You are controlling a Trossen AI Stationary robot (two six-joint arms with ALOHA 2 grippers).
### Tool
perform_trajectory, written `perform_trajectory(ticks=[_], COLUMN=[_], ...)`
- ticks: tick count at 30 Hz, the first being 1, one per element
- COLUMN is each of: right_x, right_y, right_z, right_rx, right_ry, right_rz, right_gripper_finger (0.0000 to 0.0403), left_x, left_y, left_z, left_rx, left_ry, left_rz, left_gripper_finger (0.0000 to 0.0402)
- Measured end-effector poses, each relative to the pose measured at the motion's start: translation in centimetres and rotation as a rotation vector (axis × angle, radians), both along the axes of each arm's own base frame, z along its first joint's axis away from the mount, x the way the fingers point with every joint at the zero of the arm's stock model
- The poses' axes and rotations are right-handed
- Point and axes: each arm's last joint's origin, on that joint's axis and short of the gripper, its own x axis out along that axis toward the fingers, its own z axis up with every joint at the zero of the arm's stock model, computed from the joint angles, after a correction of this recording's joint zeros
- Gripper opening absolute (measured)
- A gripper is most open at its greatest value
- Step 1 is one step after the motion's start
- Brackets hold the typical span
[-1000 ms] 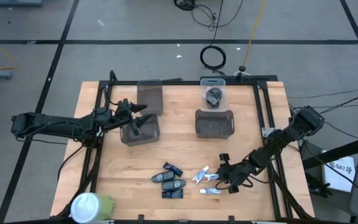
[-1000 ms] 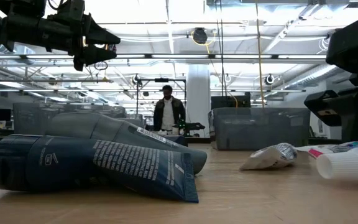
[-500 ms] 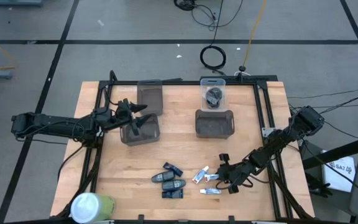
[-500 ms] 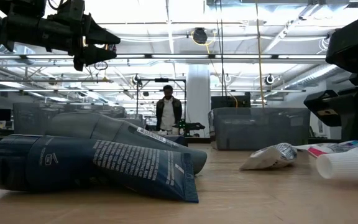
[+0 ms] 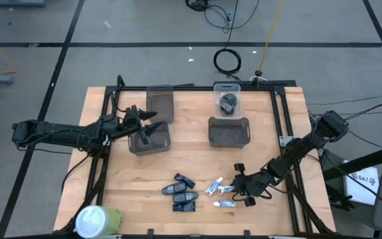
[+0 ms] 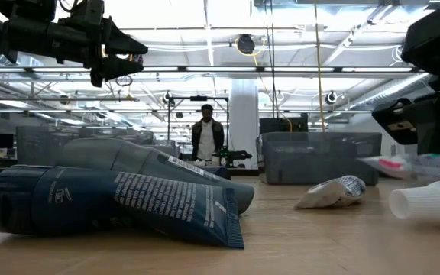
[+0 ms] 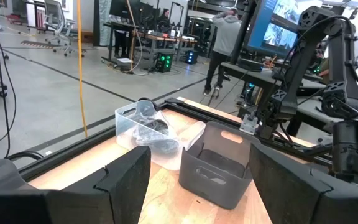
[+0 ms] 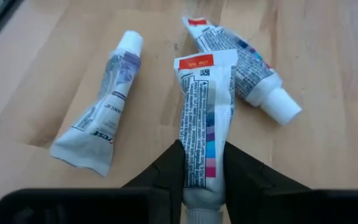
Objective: Pick & Place Travel size toiletries
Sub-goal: Put the top right white toothpaste into the bottom right black bin
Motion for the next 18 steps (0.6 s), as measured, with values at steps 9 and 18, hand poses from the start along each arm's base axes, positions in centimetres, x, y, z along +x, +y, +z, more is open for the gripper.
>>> perform_trajectory(ticks=[9, 18], right_x=[-0.9, -1.8], right_y=[-0.7, -1.4], right_z=[2.2, 3.9], right_rx=[0.011, 0.042], right_ry=[-0.016, -0.027], right_rz=[-0.001, -0.02], right_gripper_finger=[0.0073, 0.0071], left_x=[0.0, 0.0], left_y=[0.0, 0.0], left_z=[0.0, 0.0], left_rx=[0.0, 0.0], left_ry=[0.0, 0.0], left_rz=[0.0, 0.0], left_gripper_finger=[0.0271, 0.0271])
